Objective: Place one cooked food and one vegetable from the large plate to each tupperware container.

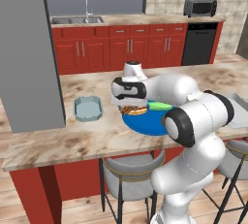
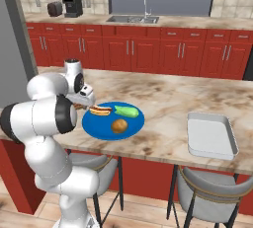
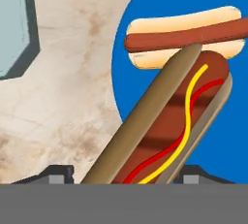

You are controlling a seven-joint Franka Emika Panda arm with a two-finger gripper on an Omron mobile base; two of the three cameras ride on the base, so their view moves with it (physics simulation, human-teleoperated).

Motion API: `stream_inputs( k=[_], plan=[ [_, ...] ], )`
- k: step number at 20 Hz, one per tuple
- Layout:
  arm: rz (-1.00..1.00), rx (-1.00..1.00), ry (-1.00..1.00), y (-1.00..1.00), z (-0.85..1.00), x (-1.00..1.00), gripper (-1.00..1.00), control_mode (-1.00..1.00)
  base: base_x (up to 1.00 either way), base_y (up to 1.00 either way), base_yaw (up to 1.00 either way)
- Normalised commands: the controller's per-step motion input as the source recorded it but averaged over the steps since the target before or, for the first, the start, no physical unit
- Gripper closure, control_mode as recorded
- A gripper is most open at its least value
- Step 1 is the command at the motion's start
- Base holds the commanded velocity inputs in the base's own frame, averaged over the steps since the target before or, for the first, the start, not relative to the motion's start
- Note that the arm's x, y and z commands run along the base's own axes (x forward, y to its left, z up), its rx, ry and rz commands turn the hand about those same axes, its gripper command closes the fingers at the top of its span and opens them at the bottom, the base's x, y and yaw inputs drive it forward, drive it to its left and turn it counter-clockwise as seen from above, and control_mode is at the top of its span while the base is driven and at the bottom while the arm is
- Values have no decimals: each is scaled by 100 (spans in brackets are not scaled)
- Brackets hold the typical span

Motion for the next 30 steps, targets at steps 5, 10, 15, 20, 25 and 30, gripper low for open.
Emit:
stream_inputs(
  k=[5,10,15,20,25,30],
  plan=[
    [59,0,-23,20,0,35,100,-100,0,0,0],
    [61,-9,-6,53,0,48,100,-100,0,0,0],
    [37,-19,8,60,13,32,100,-100,0,0,0],
    [18,-8,20,41,33,32,100,-100,0,0,0],
    [0,0,8,1,-2,34,100,-100,0,0,0],
    [0,0,0,8,-32,22,100,-100,0,0,0]
  ],
)
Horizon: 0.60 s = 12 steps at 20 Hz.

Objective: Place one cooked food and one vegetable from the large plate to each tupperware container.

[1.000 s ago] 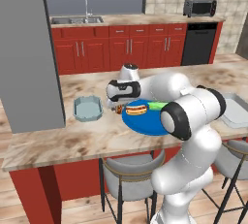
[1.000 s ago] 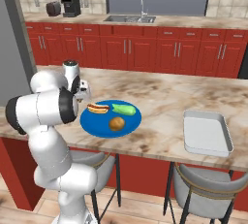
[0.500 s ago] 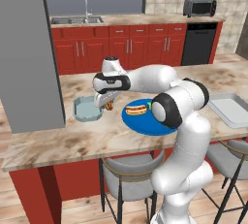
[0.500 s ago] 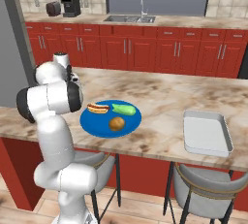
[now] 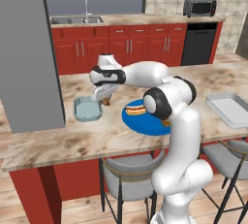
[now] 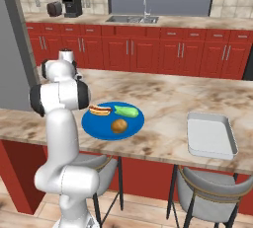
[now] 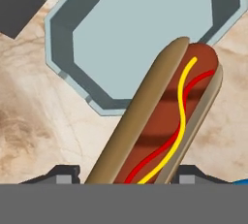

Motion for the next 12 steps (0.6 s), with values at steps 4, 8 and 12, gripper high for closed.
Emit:
stream_inputs(
  k=[4,8,12],
  plan=[
    [0,0,0,13,-23,4,100,-100,0,0,0],
    [0,0,0,14,-23,0,100,-100,0,0,0],
    [-1,0,0,8,-3,19,100,-100,0,0,0]
  ],
)
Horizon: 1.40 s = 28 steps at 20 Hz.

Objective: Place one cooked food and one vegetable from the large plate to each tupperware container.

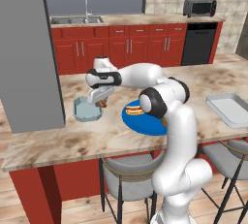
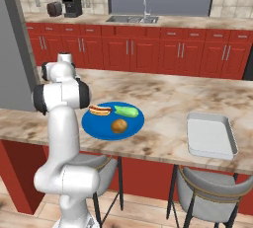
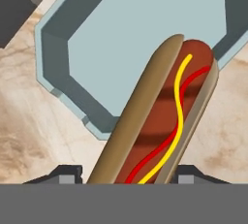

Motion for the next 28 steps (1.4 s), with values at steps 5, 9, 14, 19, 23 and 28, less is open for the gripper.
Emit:
stream_inputs(
  k=[5,9,14,19,23,28],
  plan=[
    [-1,-1,0,12,0,24,100,-100,0,0,0],
    [-5,-2,0,1,-3,13,100,-100,0,0,0],
    [-21,0,0,0,-5,1,100,-100,0,0,0],
    [-29,0,0,7,0,0,100,-100,0,0,0],
    [-18,0,0,19,-1,1,100,-100,0,0,0],
    [-6,-1,0,25,-10,14,100,-100,0,0,0]
  ],
)
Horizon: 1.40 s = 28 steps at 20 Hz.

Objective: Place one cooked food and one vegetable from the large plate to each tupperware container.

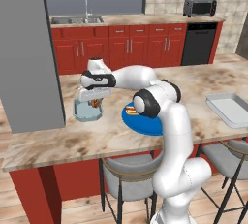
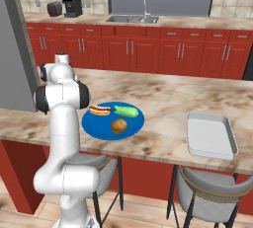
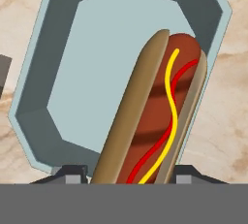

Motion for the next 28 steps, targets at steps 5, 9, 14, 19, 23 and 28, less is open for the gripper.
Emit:
stream_inputs(
  k=[5,9,14,19,23,28],
  plan=[
    [0,-4,0,2,-17,11,100,-100,0,0,0],
    [0,-2,0,0,-10,6,100,-100,0,0,0],
    [0,0,0,0,0,6,100,-100,0,0,0],
    [0,0,0,0,0,0,-100,-100,0,0,0],
    [0,0,1,0,0,0,-100,-100,0,0,0],
    [0,0,0,0,0,0,-100,-100,0,0,0]
  ],
)
